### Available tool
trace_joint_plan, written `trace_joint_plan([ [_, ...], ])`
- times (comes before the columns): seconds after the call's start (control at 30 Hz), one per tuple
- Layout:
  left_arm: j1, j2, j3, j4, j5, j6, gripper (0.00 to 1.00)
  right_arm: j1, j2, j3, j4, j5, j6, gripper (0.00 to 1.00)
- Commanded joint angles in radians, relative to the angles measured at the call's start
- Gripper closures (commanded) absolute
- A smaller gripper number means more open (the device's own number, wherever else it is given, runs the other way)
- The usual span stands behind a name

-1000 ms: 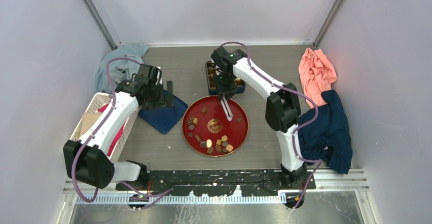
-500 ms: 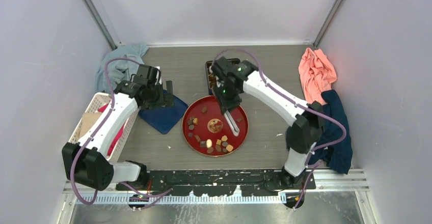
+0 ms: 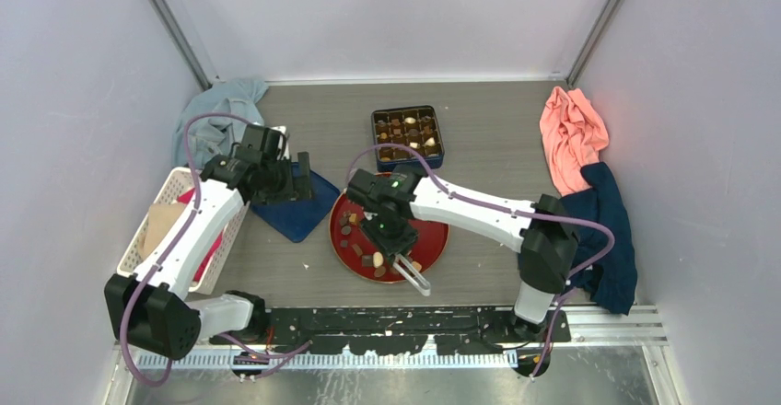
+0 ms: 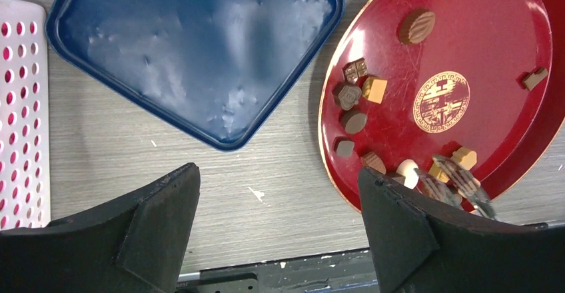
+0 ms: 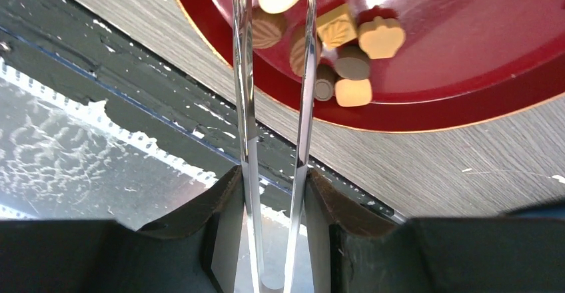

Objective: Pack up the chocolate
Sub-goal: Pick up the fake chocolate from the plate.

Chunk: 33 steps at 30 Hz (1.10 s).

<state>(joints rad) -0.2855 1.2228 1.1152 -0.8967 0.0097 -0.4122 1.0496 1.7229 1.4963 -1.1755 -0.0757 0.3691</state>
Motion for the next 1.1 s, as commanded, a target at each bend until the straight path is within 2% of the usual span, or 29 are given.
trace_joint_plan([
  [0.0, 0.006, -0.063, -0.027, -0.007, 0.018, -0.008, 0.11, 0.066, 0.037, 0.031, 0.018, -0.005, -0.01, 0.58],
  [0.53, 0.006, -0.192, -0.071, -0.022, 0.037, -0.009, 0.11, 0.086, 0.061, 0.022, 0.044, 0.065, 0.122, 0.54],
  [1.07, 0.006, -0.245, -0.098, -0.035, 0.02, -0.013, 0.11, 0.12, 0.113, 0.026, 0.066, 0.041, 0.13, 0.53],
])
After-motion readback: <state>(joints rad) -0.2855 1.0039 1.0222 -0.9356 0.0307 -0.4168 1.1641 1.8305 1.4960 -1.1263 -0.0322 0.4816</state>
